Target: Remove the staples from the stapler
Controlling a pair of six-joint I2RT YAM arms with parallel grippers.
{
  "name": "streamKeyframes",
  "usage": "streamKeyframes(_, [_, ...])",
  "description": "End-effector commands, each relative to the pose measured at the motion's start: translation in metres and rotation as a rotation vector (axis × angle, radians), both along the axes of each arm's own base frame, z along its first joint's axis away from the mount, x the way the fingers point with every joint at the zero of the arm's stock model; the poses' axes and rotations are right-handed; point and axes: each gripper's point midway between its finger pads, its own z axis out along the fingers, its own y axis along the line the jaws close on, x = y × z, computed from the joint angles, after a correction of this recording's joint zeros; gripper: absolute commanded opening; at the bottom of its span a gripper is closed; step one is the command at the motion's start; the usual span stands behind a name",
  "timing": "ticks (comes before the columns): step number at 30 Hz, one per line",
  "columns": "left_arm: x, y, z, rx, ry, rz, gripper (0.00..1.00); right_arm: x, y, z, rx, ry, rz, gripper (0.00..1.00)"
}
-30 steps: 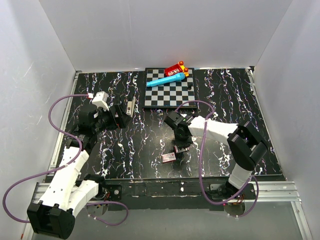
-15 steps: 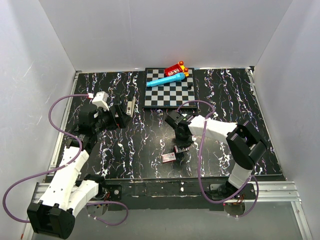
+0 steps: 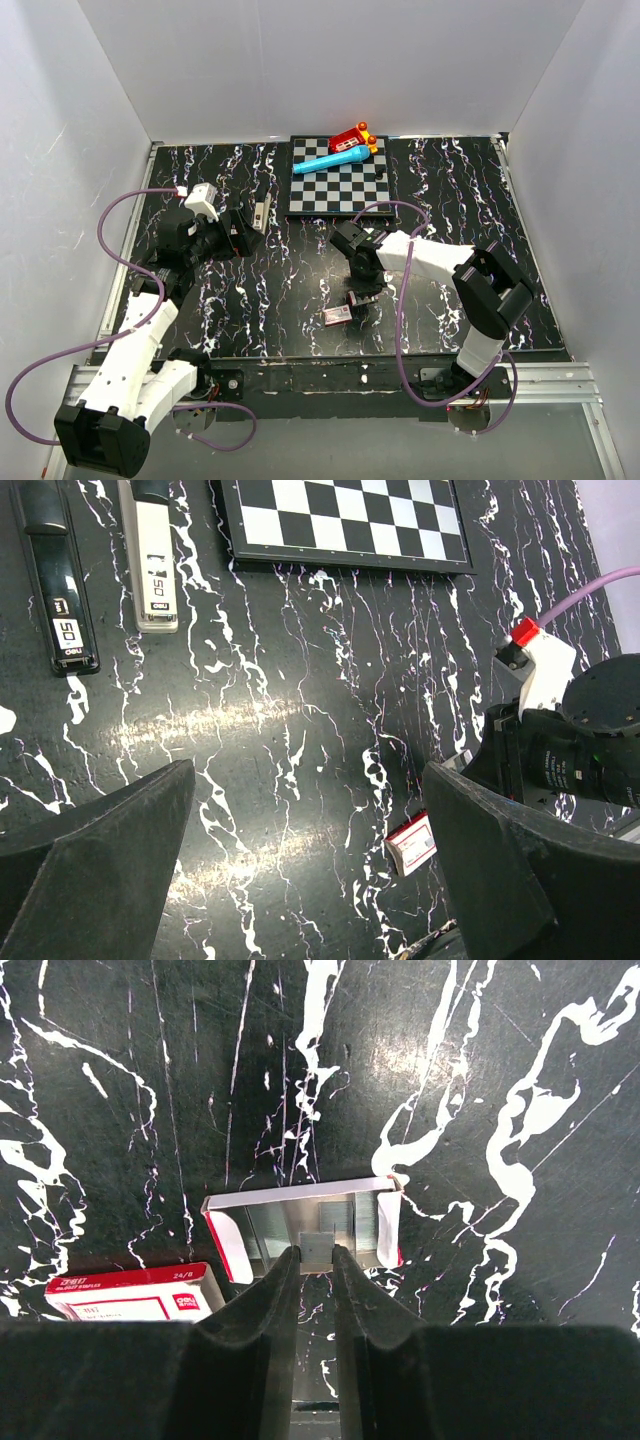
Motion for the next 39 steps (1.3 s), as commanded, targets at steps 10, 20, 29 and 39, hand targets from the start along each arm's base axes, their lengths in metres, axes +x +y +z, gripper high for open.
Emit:
streamKeyframes(10, [0.0,-0.004,0.013,-0.009,-0.032,-0.025,0.98,0.004,0.002,0.008,0.013,-0.011,-0.003,0.35])
streamKeyframes(20, [0.0,-0.006,0.012,-0.011,-0.028,-0.037,0.98,0.008,-0.008,0.038,0.018,-0.09,-0.005,0.35])
streamKeyframes(29, [-0.003,-0.024,0.0,-0.042,0.029,-0.153,0.98,0.009,-0.027,0.043,0.036,-0.115,0.002,0.35])
streamKeyframes(39, [-0.017,-0.052,-0.003,-0.001,0.017,-0.264,0.95,0.005,-0.037,0.028,0.121,-0.061,0.014,0.34])
